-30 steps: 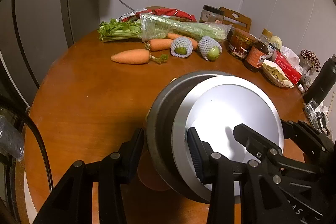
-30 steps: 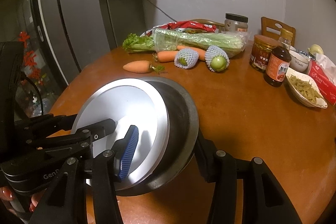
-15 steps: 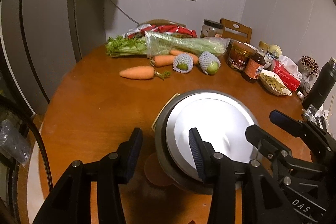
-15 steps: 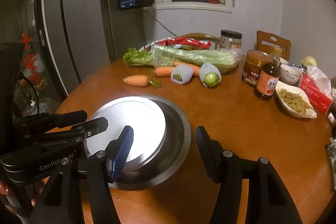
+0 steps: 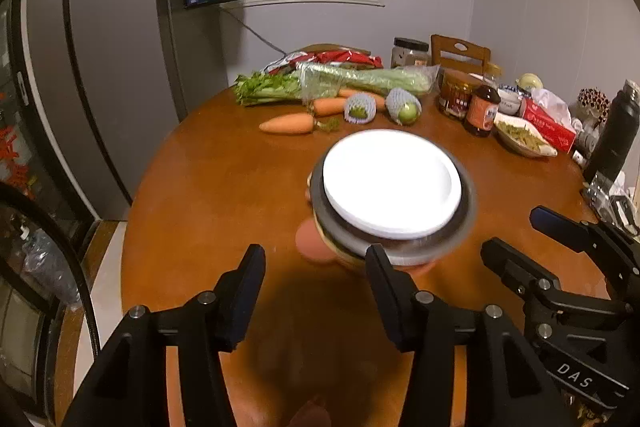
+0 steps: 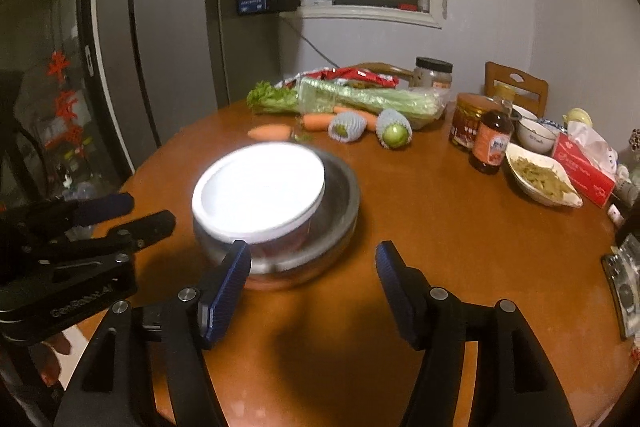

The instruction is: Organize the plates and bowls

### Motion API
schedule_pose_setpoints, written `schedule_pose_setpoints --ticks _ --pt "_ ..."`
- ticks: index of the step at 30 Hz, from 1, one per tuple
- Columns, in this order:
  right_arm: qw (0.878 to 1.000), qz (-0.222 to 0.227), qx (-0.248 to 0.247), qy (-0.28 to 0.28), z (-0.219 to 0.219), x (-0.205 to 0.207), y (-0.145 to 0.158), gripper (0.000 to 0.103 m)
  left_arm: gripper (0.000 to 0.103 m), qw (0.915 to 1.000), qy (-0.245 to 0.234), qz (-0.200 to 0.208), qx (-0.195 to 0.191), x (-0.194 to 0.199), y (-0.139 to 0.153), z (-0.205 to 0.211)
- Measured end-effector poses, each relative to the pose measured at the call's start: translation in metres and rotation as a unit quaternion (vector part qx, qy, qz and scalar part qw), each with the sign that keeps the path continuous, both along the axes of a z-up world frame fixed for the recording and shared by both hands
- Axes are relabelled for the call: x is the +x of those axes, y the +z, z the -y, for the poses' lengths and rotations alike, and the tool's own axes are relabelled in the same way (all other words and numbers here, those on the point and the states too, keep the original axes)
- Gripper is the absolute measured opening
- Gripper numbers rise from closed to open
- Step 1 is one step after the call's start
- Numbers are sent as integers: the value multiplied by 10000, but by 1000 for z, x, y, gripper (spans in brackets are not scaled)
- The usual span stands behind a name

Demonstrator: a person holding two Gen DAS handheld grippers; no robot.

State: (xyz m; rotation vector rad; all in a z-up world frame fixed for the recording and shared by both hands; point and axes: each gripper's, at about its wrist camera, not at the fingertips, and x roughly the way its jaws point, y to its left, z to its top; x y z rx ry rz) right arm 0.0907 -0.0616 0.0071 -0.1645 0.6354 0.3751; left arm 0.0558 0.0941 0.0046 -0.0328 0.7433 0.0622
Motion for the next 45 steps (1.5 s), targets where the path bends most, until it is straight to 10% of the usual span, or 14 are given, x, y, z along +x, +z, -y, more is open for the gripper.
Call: schedule_pose_setpoints --ticks 45 --pt "9982 -117 87 -587 29 -78 -31 69 55 9995 152 -284 -27 -56 -39 21"
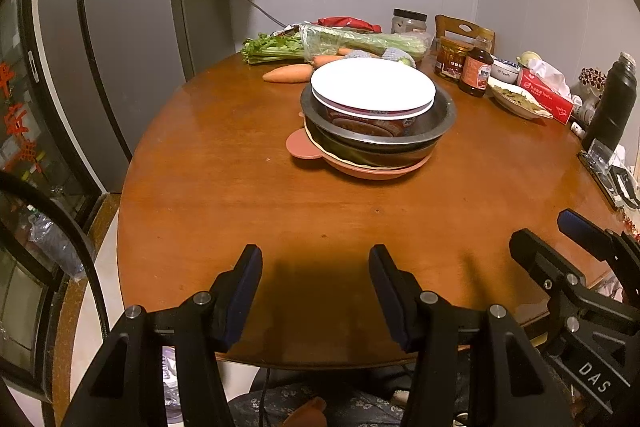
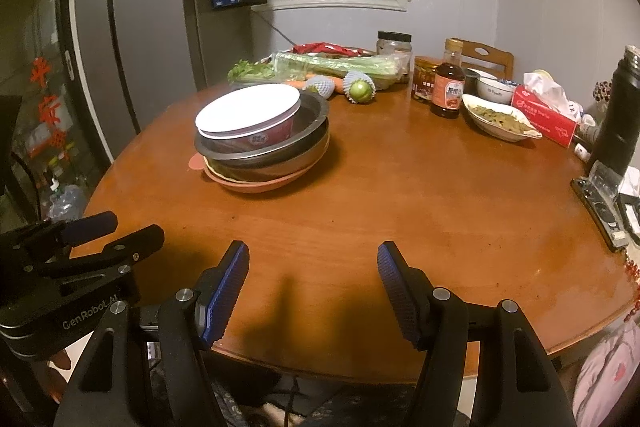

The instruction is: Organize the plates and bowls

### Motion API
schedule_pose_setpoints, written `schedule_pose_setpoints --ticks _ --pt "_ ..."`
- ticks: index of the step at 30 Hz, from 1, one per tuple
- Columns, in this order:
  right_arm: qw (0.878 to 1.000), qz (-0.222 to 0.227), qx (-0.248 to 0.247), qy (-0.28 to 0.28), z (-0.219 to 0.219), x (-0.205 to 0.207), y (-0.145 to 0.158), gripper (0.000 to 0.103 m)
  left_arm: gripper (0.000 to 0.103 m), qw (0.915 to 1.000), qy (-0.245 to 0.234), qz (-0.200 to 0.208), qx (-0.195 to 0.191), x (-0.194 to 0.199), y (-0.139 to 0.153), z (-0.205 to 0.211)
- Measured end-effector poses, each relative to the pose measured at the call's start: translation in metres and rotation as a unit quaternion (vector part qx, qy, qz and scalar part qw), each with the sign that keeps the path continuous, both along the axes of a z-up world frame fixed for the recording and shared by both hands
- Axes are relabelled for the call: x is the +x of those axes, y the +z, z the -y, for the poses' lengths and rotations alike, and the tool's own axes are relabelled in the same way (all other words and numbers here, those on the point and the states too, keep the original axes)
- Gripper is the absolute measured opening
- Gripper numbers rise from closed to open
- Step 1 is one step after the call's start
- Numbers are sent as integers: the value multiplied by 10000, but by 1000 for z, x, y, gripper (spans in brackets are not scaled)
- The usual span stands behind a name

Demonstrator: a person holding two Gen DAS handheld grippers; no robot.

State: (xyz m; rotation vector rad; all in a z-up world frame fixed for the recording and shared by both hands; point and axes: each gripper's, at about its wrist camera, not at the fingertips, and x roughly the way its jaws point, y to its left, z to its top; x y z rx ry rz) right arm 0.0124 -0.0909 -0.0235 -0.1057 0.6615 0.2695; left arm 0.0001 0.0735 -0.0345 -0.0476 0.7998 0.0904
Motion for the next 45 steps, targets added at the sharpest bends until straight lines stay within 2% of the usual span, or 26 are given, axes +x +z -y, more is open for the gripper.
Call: schedule_pose_setpoints --ticks 35,45 --pt "9998 155 86 -107 11 -7 14 69 55 9998 -69 81 177 -8 12 17" --pt "9999 97 82 -65 10 -5 12 69 55 9997 -59 3 242 -4 7 19"
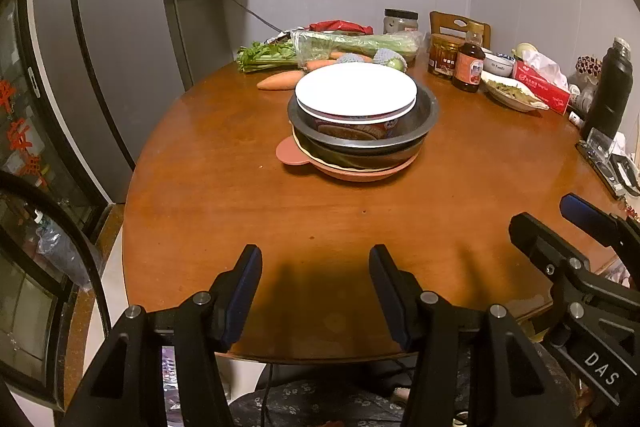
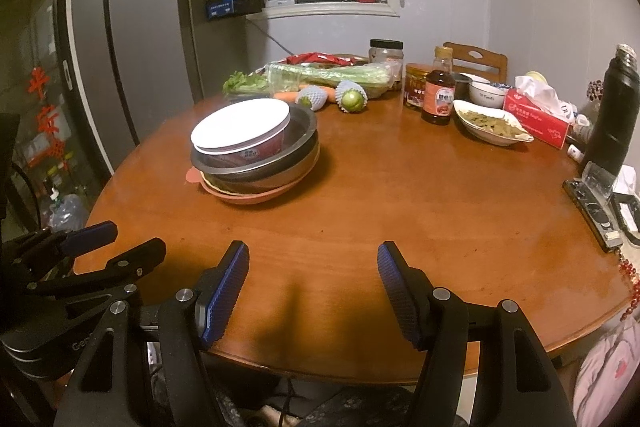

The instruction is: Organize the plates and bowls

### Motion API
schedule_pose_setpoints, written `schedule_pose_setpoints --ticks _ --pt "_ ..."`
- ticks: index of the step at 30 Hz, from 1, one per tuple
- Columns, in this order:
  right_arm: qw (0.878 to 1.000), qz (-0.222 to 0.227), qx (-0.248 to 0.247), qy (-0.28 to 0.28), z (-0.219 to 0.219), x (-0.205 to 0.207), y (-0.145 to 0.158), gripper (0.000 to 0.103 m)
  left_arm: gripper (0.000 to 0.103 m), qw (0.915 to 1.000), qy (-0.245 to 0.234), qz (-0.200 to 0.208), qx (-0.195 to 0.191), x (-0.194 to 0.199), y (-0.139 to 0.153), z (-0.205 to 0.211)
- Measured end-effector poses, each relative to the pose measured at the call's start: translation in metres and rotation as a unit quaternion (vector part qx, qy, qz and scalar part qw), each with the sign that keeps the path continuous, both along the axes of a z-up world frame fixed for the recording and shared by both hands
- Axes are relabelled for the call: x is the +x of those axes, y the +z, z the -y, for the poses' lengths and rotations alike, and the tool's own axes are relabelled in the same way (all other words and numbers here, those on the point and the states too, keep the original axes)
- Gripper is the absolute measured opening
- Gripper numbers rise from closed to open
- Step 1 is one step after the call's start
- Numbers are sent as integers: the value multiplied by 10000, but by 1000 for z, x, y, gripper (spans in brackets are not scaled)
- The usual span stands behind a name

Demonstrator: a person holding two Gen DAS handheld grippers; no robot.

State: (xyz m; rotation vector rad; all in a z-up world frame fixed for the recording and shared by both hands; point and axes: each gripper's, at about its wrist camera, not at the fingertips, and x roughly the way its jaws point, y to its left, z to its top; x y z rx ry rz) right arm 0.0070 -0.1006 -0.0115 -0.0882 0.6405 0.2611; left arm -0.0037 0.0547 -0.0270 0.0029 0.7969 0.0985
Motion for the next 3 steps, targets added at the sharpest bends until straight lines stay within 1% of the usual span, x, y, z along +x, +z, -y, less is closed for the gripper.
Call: schedule_pose_setpoints --ticks 3 --pt "10000 -47 11 42 0 3 -2 69 57 10000 -44 -50 -56 3 -2 -3"
